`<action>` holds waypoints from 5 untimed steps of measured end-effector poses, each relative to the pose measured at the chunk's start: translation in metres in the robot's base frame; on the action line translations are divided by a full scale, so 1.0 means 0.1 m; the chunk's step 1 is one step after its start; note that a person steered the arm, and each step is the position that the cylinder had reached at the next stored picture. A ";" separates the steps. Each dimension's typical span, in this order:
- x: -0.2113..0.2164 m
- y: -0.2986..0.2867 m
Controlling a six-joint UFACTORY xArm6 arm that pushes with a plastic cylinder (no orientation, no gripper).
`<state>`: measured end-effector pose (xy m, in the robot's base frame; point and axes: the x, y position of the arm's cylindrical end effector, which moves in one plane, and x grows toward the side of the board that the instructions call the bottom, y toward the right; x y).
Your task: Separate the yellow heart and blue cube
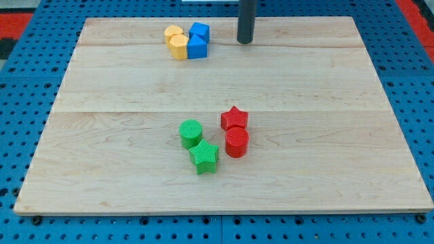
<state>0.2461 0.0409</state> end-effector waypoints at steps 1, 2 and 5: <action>-0.03 -0.21; -0.10 -0.57; -0.27 -0.70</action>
<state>0.2194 -0.0294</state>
